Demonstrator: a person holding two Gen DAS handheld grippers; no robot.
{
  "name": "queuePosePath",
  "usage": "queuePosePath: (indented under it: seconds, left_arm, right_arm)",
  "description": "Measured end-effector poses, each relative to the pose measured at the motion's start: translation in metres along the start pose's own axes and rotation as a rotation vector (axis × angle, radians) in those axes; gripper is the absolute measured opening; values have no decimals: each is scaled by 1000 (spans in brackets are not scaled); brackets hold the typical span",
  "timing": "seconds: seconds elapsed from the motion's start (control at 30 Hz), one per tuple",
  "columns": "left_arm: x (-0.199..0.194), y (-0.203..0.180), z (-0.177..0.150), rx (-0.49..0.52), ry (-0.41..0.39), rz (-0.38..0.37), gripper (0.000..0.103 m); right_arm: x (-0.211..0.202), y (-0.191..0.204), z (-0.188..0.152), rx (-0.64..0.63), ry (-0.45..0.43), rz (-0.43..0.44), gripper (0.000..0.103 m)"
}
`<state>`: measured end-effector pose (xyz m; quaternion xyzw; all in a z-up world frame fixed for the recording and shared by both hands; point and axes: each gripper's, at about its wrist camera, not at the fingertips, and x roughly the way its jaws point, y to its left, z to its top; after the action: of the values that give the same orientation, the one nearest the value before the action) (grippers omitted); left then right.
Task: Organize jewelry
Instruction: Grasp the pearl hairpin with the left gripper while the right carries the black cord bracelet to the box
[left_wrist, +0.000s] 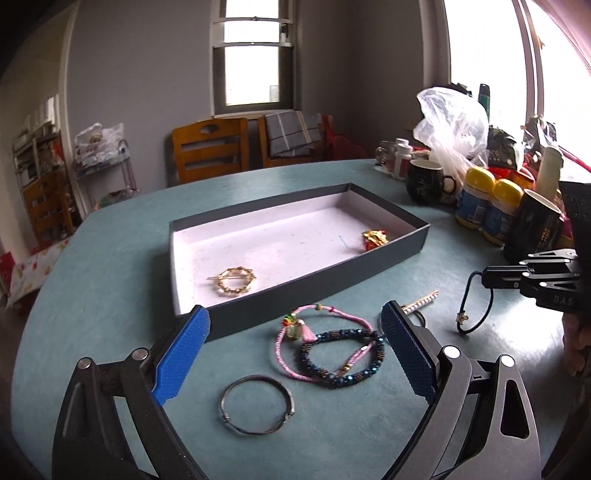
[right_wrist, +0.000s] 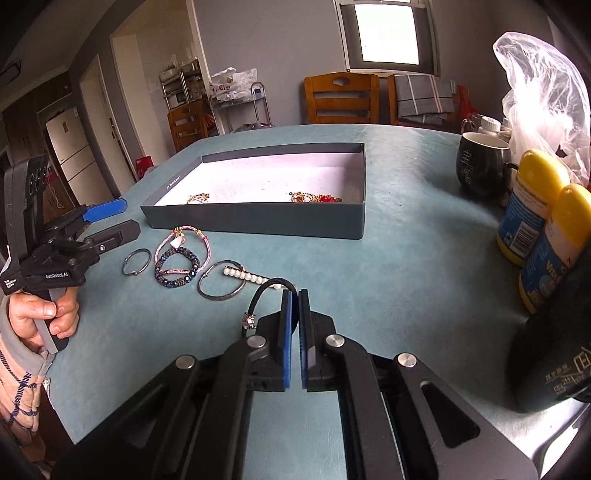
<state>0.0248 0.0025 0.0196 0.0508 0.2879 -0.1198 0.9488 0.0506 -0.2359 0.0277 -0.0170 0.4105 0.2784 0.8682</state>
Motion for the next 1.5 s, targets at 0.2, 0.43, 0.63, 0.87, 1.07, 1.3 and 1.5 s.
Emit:
queuePosePath:
  seconds: [0.2, 0.43, 0.63, 0.87, 1.07, 1.3, 1.5]
  left_arm:
    - [19, -63, 7, 280, 63, -83, 82]
    - [61, -91, 16, 394, 188, -177, 55]
    - [84, -102, 15, 454, 252, -186, 55]
    - [86, -110, 15, 458, 289, -277, 14]
    - [75, -118, 9, 469, 275, -279, 5]
    - [51, -93, 19, 361, 185, -267, 6]
    - [30, -57, 37, 266, 108, -200, 6]
  right_arm:
    - [-19, -14, -14, 58, -20, 3, 3]
    - [-26, -22, -22, 89, -18, 10, 3]
    - [-28, -27, -24, 114, -22, 31, 3]
    - [-25, -28, -22, 118, -14, 46, 3]
    - [-28, -27, -24, 115, -28, 47, 3]
    - [-42, -20, -14, 99, -83, 60, 3]
    - [-56, -9, 10, 56, -133, 55, 3]
